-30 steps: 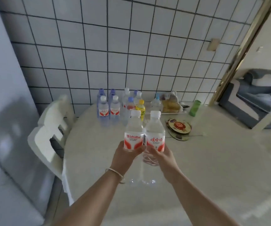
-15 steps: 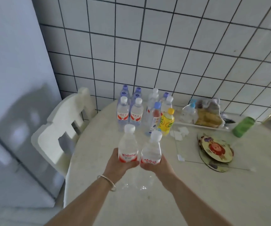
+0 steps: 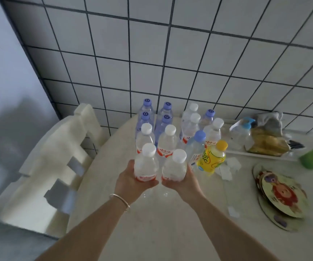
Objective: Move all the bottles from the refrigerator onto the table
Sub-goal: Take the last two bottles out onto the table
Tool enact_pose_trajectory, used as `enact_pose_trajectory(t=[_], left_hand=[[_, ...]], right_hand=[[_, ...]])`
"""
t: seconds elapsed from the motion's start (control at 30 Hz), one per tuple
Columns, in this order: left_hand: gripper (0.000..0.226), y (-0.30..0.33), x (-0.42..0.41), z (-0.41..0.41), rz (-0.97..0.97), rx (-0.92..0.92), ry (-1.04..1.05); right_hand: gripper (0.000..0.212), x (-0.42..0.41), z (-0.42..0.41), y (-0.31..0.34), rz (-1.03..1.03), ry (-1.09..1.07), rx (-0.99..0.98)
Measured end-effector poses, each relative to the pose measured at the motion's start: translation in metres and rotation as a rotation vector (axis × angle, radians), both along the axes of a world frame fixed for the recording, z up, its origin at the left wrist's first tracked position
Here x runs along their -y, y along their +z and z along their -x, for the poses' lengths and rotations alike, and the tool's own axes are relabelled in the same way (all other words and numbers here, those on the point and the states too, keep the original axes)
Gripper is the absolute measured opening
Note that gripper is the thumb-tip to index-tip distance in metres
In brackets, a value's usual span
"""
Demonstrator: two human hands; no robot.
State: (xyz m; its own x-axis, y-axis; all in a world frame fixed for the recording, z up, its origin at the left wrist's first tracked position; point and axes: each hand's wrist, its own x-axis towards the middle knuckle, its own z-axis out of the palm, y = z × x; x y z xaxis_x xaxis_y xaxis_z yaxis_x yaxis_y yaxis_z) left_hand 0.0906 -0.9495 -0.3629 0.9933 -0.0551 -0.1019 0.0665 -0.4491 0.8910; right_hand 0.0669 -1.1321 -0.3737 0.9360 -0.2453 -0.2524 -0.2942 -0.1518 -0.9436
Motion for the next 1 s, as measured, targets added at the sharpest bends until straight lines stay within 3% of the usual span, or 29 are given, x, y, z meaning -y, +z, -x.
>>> enact_pose_trajectory(t=[0.2,0.43,0.83,1.0], left_hand=[[0.077,-0.020,-0.001,-0.021,0.046,0.016,0.027],[0.069,-0.028,0.005,-0.023,-0.017,-0.005,0.022],[0.087,-0.022,-0.001,-0.011,-0.183,-0.079,-0.060],[0.095,-0.013,-0.018,0.031,-0.140,-0.113,0.108]], right_hand=[[0.078,-0.004,-0.017,-0.017,0.058,-0.019,-0.035],[0.079,-0.009,-0.024,-0.020,0.140,0.029,-0.078],[0.077,-0.004,-0.001,0.003,0.338,0.113,-0.239],[0.061,-0.001,0.034,0.023,0.392,0.204,-0.335]])
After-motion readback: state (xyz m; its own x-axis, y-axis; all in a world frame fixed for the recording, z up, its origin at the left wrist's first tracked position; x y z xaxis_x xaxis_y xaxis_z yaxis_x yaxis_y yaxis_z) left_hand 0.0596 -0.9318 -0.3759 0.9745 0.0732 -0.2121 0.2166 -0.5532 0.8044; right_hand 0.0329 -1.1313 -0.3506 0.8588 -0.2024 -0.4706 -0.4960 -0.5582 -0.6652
